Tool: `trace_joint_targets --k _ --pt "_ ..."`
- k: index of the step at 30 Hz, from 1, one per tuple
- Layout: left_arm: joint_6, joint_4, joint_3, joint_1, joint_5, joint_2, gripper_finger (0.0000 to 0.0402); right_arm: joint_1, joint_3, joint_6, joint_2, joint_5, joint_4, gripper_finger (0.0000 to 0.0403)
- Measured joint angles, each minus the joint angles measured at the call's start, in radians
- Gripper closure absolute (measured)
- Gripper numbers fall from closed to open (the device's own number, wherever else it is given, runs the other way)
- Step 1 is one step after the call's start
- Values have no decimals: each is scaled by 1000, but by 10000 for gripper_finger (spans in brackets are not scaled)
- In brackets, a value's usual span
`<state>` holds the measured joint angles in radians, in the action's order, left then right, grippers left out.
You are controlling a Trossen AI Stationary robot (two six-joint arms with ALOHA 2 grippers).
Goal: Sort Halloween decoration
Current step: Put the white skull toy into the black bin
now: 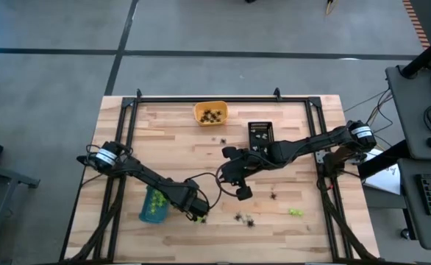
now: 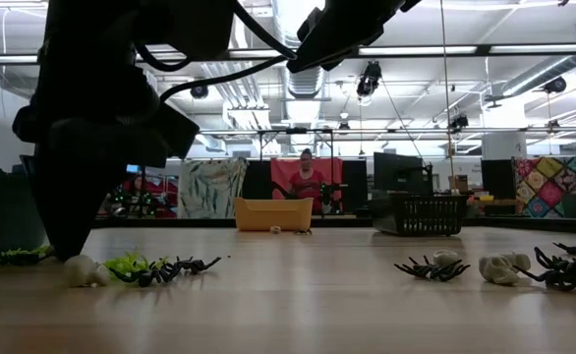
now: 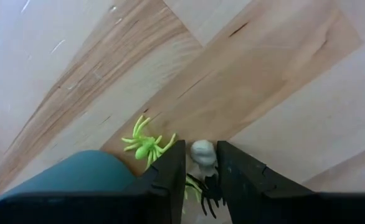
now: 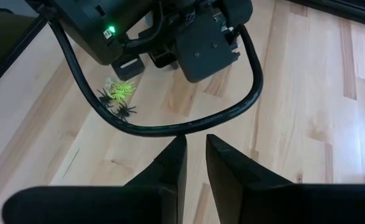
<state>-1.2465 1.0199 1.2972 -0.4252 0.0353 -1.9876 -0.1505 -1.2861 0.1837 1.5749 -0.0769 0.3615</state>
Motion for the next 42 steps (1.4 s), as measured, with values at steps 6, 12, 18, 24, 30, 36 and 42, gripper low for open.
trace_joint_targets --k 6,12,18,24,30,36,42 --pt "12 -3 -1 0 5 3 326 0 0 0 0 0 0 349" --pt "24 -5 -1 0 16 3 326 0 0 1 0 0 0 349" --pt "30 -10 -1 0 18 3 350 0 0 3 0 0 0 349" --pt "34 -11 -1 0 23 5 391 0 0 3 0 0 0 349" --pt "79 -18 -3 0 56 15 395 0 0 11 -4 0 14 349" --pt "158 -27 -3 9 89 37 397 0 0 -8 -41 3 89 349" --pt "262 -59 -3 36 118 44 398 0 0 -34 -110 2 191 349"
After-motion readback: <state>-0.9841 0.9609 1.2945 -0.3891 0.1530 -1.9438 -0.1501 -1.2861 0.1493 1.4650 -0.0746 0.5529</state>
